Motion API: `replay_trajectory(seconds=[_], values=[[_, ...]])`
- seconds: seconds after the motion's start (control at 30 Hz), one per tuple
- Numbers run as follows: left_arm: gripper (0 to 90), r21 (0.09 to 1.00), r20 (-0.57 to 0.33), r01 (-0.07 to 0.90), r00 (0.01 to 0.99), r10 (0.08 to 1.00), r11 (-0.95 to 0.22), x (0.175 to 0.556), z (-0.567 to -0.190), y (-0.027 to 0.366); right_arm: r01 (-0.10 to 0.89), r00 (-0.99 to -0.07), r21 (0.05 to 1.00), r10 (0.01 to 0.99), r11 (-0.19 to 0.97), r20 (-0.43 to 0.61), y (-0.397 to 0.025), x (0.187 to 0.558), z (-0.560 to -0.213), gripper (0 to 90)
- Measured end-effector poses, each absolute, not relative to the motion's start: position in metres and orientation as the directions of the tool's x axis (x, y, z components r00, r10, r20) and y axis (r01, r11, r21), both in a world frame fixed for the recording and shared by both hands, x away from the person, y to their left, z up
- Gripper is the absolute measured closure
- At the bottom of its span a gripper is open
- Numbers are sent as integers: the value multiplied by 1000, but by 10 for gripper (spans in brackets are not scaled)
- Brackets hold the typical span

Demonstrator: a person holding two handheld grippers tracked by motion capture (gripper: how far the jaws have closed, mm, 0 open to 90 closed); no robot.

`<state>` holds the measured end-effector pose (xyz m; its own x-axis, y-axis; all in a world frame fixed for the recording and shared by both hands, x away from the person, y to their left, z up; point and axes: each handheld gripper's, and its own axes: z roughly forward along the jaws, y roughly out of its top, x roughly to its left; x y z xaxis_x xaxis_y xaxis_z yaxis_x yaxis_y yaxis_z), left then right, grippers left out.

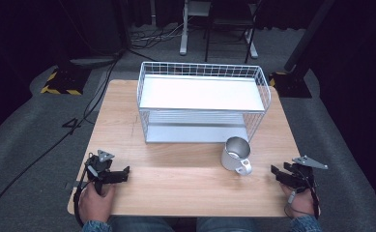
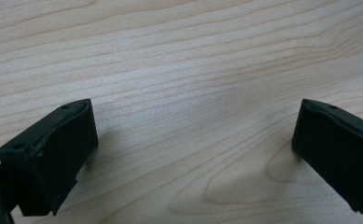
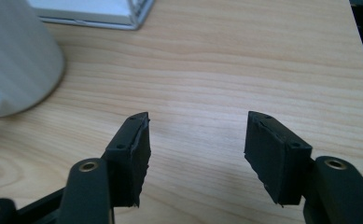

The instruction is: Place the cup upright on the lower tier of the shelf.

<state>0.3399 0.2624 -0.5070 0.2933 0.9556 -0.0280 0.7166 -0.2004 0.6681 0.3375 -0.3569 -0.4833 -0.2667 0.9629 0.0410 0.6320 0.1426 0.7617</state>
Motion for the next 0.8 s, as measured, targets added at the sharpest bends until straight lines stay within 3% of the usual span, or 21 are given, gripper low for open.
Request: replay_trajectory(seconds=[0.8], values=[[5,668,-28,716,293,956,-201,340,-507,262,578,-473,786,875,218,105,-300,304,-428,393]])
